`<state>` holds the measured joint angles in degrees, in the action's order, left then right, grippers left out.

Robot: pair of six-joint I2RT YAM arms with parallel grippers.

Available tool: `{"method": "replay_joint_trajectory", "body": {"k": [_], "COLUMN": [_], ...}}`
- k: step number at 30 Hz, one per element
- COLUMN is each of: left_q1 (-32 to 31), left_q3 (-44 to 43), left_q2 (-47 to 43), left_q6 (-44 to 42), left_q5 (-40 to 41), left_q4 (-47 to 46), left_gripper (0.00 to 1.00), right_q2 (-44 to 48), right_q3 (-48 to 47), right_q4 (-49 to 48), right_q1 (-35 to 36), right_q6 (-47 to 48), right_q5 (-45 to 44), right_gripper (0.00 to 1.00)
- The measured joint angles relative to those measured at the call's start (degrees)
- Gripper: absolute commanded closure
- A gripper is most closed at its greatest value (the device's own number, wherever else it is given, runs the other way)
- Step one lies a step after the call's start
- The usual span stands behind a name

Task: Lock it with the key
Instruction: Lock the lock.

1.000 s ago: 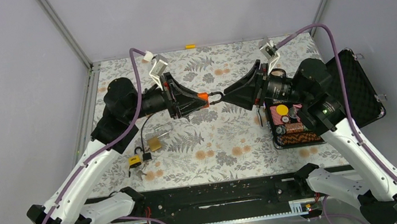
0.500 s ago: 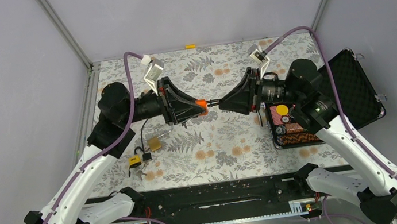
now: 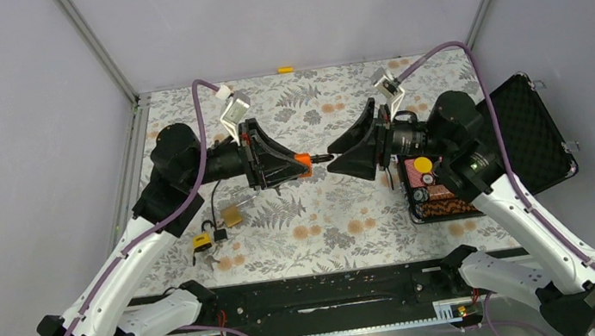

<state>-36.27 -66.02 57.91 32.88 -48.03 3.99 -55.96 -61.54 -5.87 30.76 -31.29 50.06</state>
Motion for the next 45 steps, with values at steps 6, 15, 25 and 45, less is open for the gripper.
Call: {"method": "replay_joint_trajectory", "body": {"k": [6, 15, 25, 45], "left_q1": [0.00, 0.00, 0.39, 0.96], "left_q3": [-0.42, -0.61, 0.13, 2.60], "left_q2": [0.22, 1.16, 1.05, 0.57], "left_q6": [-0.24, 0.68, 3.19, 6.23], "left_q5": [-0.07, -0.52, -2.73, -3.15], "left_q4": [1.16, 1.60, -1.31, -5.35], "left_gripper": [1.00, 1.00, 1.00, 1.00], "right_q2": [1.70, 1.44, 0.50, -2.64], "right_q3": [0.11, 0.13, 0.13, -0.46], "right_q4": [1.22, 0.39, -2.19, -6.88], "right_q1": [0.02, 0.92, 2.82, 7.34], "right_q6": [3.13, 3.76, 2.40, -0.11], "right_q5": [0.24, 0.63, -0.13, -8.96], "right_gripper": [0.61, 1.00, 1.00, 1.00]}}
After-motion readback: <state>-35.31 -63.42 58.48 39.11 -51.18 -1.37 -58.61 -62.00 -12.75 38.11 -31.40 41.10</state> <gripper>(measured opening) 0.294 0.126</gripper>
